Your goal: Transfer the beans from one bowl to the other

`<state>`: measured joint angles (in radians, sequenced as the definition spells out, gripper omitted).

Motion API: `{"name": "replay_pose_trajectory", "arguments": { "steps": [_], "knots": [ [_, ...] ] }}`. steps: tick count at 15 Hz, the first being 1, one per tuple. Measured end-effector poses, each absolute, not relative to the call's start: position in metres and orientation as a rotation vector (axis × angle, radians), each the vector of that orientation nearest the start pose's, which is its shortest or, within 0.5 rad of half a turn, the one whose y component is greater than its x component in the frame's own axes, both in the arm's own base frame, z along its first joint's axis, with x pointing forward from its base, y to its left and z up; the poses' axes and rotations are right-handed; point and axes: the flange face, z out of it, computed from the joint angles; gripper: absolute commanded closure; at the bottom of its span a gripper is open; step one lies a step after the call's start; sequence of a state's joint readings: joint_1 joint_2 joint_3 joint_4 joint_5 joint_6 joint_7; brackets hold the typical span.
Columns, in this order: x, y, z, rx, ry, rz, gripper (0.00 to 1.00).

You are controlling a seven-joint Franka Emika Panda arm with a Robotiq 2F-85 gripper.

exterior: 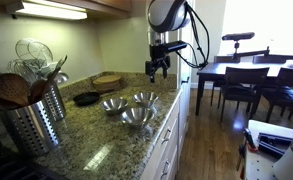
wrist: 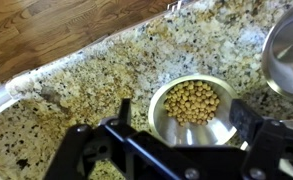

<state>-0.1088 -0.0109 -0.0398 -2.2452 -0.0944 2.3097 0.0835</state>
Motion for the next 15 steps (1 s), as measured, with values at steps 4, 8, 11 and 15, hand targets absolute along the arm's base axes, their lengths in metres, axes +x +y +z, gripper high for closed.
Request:
{"name": "replay_pose_trajectory", "arguments": {
  "steps": [4, 8, 11, 15],
  "knots": [
    [0.528, -0.091, 0.346, -3.208, 0.227, -0.019, 0.0],
    [0.527, -0.101, 0.327, -3.16, 0.314, 0.027, 0.0],
    [0.531, -0.101, 0.32, -3.11, 0.375, 0.032, 0.0],
    [0.54, -0.098, 0.305, -3.095, 0.387, 0.037, 0.0]
  ]
}}
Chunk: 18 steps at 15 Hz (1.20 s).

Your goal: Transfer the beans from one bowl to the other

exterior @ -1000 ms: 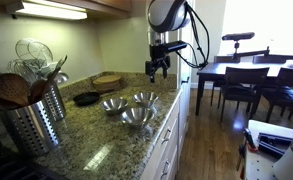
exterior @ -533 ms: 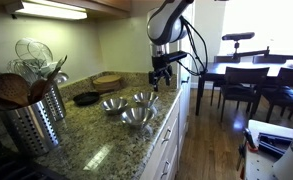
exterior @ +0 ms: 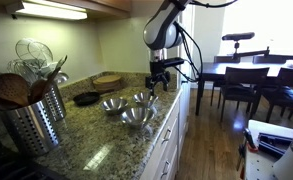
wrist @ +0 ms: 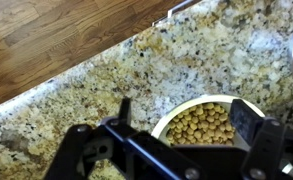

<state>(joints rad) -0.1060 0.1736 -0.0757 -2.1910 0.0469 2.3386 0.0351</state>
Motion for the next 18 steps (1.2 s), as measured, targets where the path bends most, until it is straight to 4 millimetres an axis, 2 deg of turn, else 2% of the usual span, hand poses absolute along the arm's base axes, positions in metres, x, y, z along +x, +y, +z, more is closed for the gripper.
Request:
{"name": "replay_pose_trajectory", "arguments": {
  "steps": [3, 6, 11, 13, 18],
  "knots": [
    [0.549, -0.099, 0.292, -3.1, 0.387, 0.034, 0.0],
    [0.562, -0.103, 0.287, -3.104, 0.396, 0.007, 0.0],
    [0.586, -0.118, 0.303, -3.125, 0.424, -0.071, 0.0],
    [0.59, -0.122, 0.303, -3.129, 0.433, -0.08, 0.0],
    [0.592, -0.123, 0.283, -3.133, 0.433, -0.032, 0.0]
  ]
}}
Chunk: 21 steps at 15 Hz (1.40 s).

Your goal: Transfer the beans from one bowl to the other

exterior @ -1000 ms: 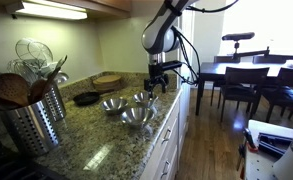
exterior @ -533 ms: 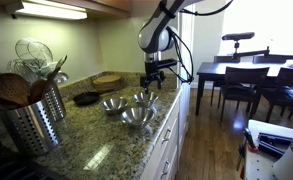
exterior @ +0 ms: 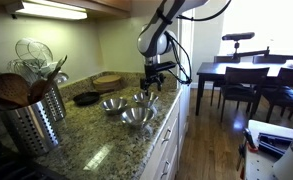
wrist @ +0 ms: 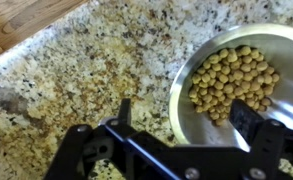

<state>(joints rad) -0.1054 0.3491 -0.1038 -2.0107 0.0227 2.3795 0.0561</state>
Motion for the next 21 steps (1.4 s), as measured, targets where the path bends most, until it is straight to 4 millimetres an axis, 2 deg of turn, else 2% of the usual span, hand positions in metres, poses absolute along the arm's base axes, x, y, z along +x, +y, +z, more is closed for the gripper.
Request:
{"name": "replay_pose_trajectory", "arguments": {
  "steps": [2, 3, 4, 5, 7, 10, 15, 18, 21],
  "knots": [
    [0.592, -0.123, 0.273, -3.134, 0.433, -0.007, 0.0],
    [0.592, -0.123, 0.269, -3.134, 0.433, 0.003, 0.05],
    [0.591, -0.124, 0.266, -3.134, 0.433, 0.012, 0.21],
    [0.592, -0.124, 0.263, -3.134, 0.433, 0.018, 0.3],
    [0.592, -0.124, 0.26, -3.135, 0.434, 0.024, 0.37],
    [0.594, -0.125, 0.257, -3.136, 0.434, 0.028, 0.59],
    [0.596, -0.125, 0.26, -3.137, 0.434, 0.017, 0.89],
    [0.601, -0.126, 0.267, -3.137, 0.434, -0.008, 0.92],
    [0.605, -0.128, 0.273, -3.139, 0.438, -0.028, 0.9]
  ]
}}
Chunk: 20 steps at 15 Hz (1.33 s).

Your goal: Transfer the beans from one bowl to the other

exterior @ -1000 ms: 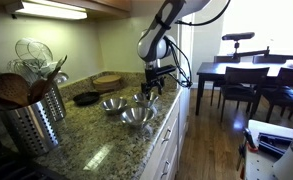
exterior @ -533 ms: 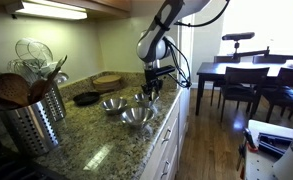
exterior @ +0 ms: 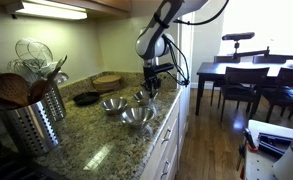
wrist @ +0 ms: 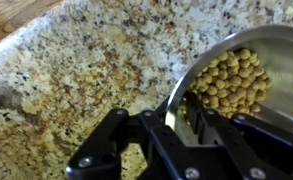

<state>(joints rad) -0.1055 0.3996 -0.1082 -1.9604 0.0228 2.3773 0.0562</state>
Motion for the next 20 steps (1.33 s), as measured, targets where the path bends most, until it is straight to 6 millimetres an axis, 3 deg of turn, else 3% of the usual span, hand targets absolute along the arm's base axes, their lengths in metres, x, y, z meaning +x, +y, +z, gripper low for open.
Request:
{"name": "replay_pose_trajectory", "arguments": {
  "steps": [2, 13, 20],
  "knots": [
    [0.605, -0.13, 0.275, -3.139, 0.442, -0.032, 0.95],
    [0.606, -0.129, 0.277, -3.144, 0.417, -0.039, 0.92],
    [0.601, -0.09, 0.302, -3.174, 0.125, -0.036, 0.92]
  ]
}}
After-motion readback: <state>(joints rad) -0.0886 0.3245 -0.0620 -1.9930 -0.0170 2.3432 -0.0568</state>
